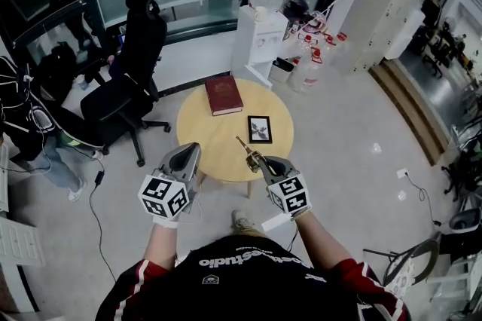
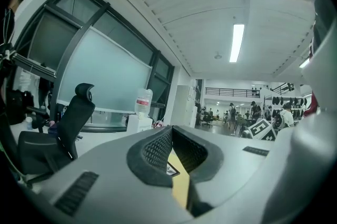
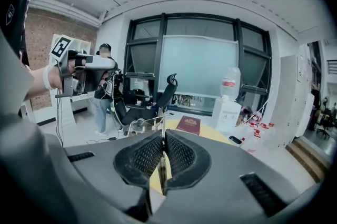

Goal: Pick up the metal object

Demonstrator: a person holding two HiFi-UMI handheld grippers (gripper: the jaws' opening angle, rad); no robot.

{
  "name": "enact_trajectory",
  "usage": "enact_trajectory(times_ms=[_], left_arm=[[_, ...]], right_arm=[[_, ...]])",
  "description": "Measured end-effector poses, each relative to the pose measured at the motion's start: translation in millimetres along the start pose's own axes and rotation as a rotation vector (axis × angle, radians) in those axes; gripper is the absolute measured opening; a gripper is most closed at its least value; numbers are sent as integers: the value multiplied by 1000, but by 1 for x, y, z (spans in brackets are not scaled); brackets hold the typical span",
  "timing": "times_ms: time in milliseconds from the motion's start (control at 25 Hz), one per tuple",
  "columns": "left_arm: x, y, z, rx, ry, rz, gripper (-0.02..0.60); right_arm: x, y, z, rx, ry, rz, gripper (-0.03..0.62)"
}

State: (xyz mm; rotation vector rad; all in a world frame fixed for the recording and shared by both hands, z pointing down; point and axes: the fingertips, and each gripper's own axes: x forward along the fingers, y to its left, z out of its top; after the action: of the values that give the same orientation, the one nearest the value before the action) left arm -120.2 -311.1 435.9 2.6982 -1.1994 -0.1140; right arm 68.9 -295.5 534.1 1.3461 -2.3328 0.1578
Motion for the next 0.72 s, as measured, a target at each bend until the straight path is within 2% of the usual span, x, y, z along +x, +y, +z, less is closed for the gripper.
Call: enact_trajectory(times_ms=[160,400,720], left_arm=[[-11,-7,-6,-3,9,-8,17],[-18,-19,-1,12,6,-27,17],[-25,-23,22,43,-32,-39,17]], right_arm=[[-18,8,11,51,-52,-22,32],[-41,9,27,42,-122,-75,32],[-70,8,75,53,-255,-113,32]])
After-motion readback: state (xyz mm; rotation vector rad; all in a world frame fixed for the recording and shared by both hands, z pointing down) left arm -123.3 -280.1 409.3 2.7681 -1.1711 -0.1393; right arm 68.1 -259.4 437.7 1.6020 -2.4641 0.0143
